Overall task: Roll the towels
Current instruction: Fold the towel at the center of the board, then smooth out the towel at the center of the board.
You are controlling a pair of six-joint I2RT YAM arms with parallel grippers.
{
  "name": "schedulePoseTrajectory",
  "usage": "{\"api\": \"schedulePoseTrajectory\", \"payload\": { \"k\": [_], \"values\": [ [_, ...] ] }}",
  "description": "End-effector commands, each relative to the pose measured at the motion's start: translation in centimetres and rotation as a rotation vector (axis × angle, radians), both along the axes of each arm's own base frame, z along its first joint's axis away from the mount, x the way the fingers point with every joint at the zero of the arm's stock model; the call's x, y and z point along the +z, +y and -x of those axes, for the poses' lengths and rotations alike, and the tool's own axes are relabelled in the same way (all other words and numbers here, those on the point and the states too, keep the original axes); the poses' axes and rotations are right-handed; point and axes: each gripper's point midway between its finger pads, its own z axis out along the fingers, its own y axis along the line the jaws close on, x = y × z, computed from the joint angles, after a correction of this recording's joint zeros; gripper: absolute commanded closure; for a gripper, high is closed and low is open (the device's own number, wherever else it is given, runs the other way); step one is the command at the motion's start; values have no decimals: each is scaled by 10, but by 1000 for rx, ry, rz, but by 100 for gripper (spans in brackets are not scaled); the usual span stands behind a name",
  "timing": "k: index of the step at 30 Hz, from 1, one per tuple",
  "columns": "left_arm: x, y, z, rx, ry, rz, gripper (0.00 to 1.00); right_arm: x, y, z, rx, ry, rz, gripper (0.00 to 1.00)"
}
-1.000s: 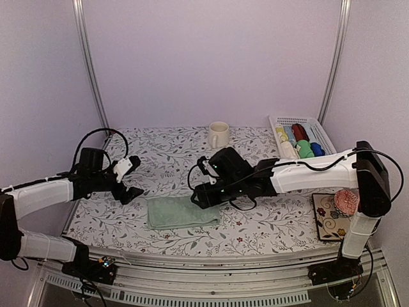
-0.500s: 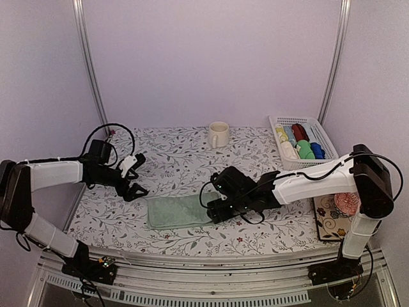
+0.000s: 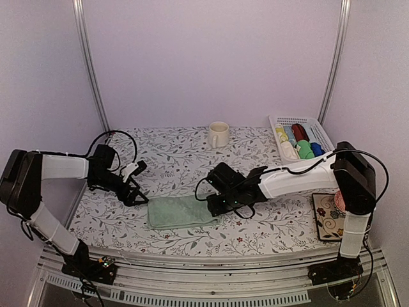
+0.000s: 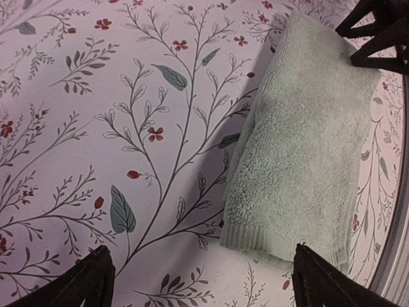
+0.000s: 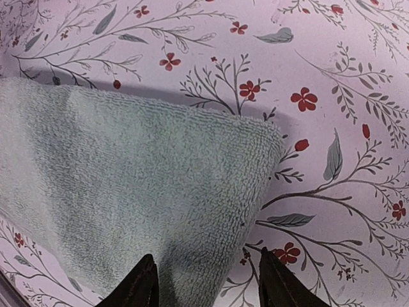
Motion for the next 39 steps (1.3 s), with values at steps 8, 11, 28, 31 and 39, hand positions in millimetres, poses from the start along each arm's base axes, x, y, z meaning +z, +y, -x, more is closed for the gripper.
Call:
{"api": "schedulePoseTrajectory", "payload": {
  "k": [8,11,28,31,39],
  "values": [
    [-6,5,-11,41,-22,-4,3,-14,-2,-14,-36,-27,78,60],
    [-7,5,-12,43,-24,-6,3,-18,0,-14,-29,-24,85,72],
    [0,5,-10,38,-54,0,3,-20,-29,17,-28,152,-263,98],
    [1,5,-8,34,-58,2,3,-13,-33,19,-28,155,-365,98],
    [5,1,-5,8,-59,19,3,1,-49,24,-87,144,-525,95]
  ]
}}
